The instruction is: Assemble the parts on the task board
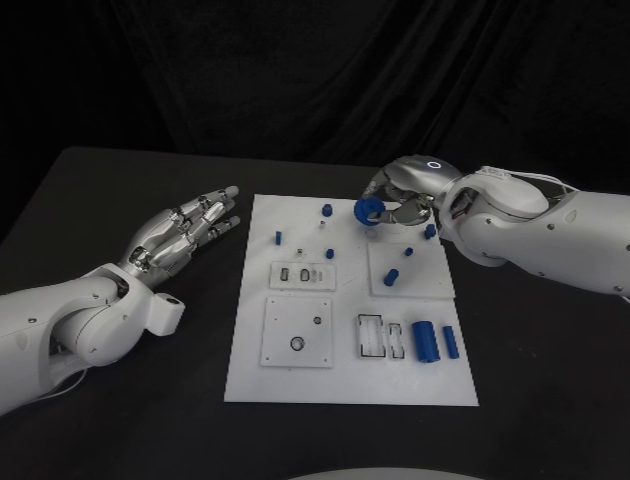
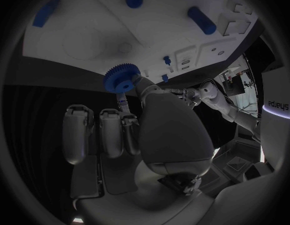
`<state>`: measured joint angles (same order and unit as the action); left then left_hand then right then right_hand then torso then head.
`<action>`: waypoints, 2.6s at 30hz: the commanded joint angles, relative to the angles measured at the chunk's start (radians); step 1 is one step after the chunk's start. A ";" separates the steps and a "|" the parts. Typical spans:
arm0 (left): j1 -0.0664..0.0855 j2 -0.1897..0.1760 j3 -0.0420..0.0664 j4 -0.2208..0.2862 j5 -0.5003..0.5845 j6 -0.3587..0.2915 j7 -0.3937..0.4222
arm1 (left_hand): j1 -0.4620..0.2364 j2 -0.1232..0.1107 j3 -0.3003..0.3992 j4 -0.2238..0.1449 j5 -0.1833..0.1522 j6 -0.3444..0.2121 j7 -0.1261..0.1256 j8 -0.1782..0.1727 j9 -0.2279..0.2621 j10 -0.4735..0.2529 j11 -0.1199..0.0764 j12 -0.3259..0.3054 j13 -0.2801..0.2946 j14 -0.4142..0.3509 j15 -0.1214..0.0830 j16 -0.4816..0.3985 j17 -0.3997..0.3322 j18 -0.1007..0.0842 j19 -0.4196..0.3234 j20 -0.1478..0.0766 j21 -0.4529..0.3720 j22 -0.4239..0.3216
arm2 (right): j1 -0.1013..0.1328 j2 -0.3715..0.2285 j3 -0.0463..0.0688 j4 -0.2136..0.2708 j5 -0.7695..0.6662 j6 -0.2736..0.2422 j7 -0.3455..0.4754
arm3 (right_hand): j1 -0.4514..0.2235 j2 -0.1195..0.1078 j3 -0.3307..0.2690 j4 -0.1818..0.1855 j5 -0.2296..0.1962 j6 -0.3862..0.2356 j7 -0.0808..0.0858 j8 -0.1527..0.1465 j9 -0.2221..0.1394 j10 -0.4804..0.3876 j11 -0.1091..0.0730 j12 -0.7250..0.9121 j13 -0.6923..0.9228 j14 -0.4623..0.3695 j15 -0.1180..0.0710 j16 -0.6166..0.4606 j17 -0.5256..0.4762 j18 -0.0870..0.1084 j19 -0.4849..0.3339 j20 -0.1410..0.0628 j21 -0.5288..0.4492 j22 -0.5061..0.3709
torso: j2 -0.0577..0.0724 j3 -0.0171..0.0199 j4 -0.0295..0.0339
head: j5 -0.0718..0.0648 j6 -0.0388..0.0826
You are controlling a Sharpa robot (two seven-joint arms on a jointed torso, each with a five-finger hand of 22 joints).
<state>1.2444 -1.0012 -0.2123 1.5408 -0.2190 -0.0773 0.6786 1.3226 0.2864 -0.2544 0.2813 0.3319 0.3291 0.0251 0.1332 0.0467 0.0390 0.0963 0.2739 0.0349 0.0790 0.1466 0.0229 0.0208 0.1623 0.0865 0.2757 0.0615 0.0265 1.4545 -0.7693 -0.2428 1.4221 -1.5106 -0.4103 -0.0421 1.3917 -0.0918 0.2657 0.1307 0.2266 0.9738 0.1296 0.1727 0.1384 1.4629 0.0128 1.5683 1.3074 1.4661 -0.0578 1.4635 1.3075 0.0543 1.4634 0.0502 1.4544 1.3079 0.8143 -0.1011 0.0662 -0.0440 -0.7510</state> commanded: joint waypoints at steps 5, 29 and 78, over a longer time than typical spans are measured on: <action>-0.001 0.006 0.001 0.000 0.000 0.009 0.069 | 0.015 -0.003 0.005 -0.001 0.008 -0.003 0.002 -0.001 -0.001 0.000 0.005 0.001 0.000 -0.005 0.002 -0.002 0.000 0.020 -0.007 0.000 0.005 0.000 | 0.004 0.074 0.001 -0.023 -0.015 -0.036 0.040 | -0.009 0.001 -0.005 0.001 -0.009 0.035 -0.030 0.003 0.068 0.108 0.007 0.003 0.263 0.070 0.007 -0.003 0.106 -0.015 0.028 0.007 -0.005 0.152 | 0.000 -0.0030 0.0024 | -0.001 -0.002; -0.001 0.011 0.001 -0.009 0.000 0.012 0.064 | 0.028 -0.003 0.010 -0.004 0.019 -0.005 0.001 -0.002 -0.001 -0.003 0.004 -0.003 -0.001 -0.006 0.000 -0.002 0.000 0.020 -0.008 0.000 0.005 0.000 | -0.029 0.206 0.008 -0.135 -0.015 0.024 0.046 | -0.016 0.002 -0.008 0.002 -0.024 0.020 -0.025 -0.006 0.073 0.108 0.011 0.003 0.263 0.068 0.011 -0.009 0.099 -0.012 0.023 0.010 -0.012 0.146 | 0.007 0.0005 0.0112 | -0.017 0.002; -0.002 0.011 0.001 -0.019 0.000 0.021 0.058 | 0.061 -0.004 0.021 -0.010 0.066 -0.010 -0.001 -0.004 -0.001 -0.004 0.006 -0.004 -0.001 -0.006 0.002 -0.002 0.000 0.020 -0.008 0.000 0.006 0.000 | -0.031 0.180 0.008 -0.134 0.003 -0.009 0.061 | -0.058 -0.005 -0.037 0.030 -0.102 -0.308 -0.025 -0.112 -0.015 0.031 -0.006 -0.042 0.179 0.046 -0.002 -0.085 0.019 0.009 -0.020 0.002 -0.103 0.087 | 0.005 0.0012 0.0093 | -0.016 -0.007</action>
<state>1.2436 -0.9900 -0.2123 1.5197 -0.2190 -0.0675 0.6786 1.3738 0.2851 -0.2379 0.2703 0.3940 0.3253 0.0213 0.1329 0.0467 0.0368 0.0984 0.2739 0.0348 0.0790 0.1465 0.0229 0.0208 0.1622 0.0864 0.2755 0.0615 0.0265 1.4257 -0.5855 -0.2355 1.2844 -1.5093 -0.3634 0.0075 1.3224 -0.0989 0.2304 0.1613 0.1192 0.6587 0.1012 0.0608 0.1238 1.4665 0.0163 1.5289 1.3077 1.4652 -0.0516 1.3850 1.3073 0.0545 1.4489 0.0537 1.3534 1.3078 0.8194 -0.0996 0.0748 -0.0594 -0.7600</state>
